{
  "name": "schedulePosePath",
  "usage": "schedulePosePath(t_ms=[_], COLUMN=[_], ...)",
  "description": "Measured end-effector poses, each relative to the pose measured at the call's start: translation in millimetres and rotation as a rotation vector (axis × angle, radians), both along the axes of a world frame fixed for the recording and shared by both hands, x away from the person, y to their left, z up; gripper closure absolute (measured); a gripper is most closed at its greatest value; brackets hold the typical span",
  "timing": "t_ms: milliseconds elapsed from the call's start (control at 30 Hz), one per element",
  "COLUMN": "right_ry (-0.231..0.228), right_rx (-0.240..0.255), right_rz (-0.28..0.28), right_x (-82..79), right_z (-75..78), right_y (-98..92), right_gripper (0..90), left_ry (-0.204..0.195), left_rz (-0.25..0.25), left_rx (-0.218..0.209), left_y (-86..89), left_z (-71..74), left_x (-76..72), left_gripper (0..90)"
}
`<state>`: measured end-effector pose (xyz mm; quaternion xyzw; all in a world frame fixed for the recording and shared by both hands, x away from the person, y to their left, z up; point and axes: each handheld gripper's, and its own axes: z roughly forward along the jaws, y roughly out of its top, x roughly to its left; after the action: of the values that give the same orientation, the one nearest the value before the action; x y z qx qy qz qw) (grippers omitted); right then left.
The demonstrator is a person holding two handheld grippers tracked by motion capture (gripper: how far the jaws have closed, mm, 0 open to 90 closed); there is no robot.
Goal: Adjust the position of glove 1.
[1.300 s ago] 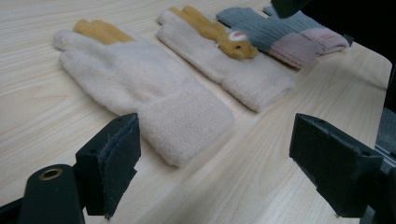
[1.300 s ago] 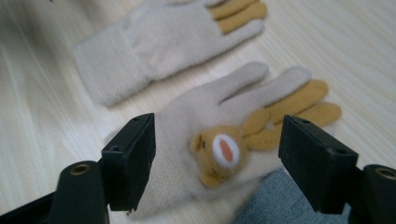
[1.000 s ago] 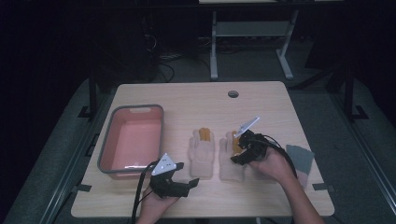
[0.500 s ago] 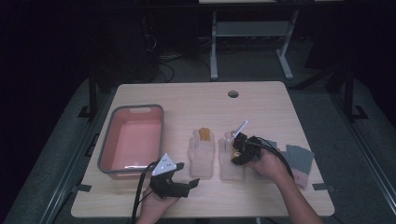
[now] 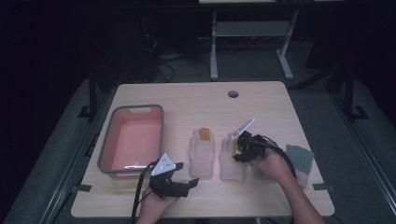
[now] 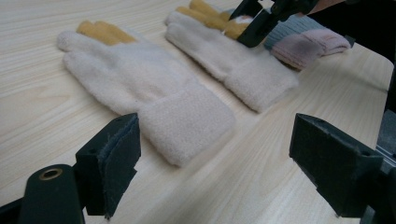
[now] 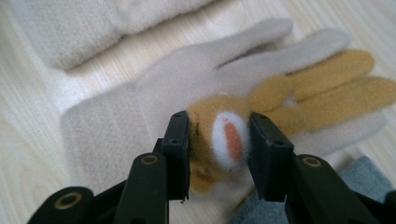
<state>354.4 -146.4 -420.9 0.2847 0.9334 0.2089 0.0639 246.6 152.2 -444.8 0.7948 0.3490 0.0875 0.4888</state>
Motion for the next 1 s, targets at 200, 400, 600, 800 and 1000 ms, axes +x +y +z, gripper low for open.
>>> schedulePosePath(t_ms=[200, 400, 600, 800, 1000], right_ry=[-0.036, -0.084, -0.090, -0.068, -0.026], right_rx=[0.018, 0.045, 0.066, 0.088, 0.050], right_rz=[0.019, 0.050, 0.101, 0.134, 0.160], right_x=[-5.1, -8.6, 0.2, 16.1, 28.4], right_z=[19.4, 44.7, 49.8, 42.7, 15.3], right_y=[3.6, 16.7, 48.1, 80.3, 98.6], right_gripper=[62.5, 62.6, 62.5, 62.4, 58.9], left_ry=[-0.003, -0.001, 0.007, 0.018, 0.039], left_rz=[0.010, 0.019, 0.034, 0.037, 0.050], left_rx=[-0.007, -0.015, -0.020, -0.013, -0.024], left_y=[1.2, 2.7, 2.4, 3.9, 5.4], left_z=[1.6, 2.2, 2.9, 3.3, 3.0], left_x=[-1.0, -0.1, -1.3, 0.0, 3.6], left_gripper=[16.7, 16.7, 16.6, 16.7, 17.1])
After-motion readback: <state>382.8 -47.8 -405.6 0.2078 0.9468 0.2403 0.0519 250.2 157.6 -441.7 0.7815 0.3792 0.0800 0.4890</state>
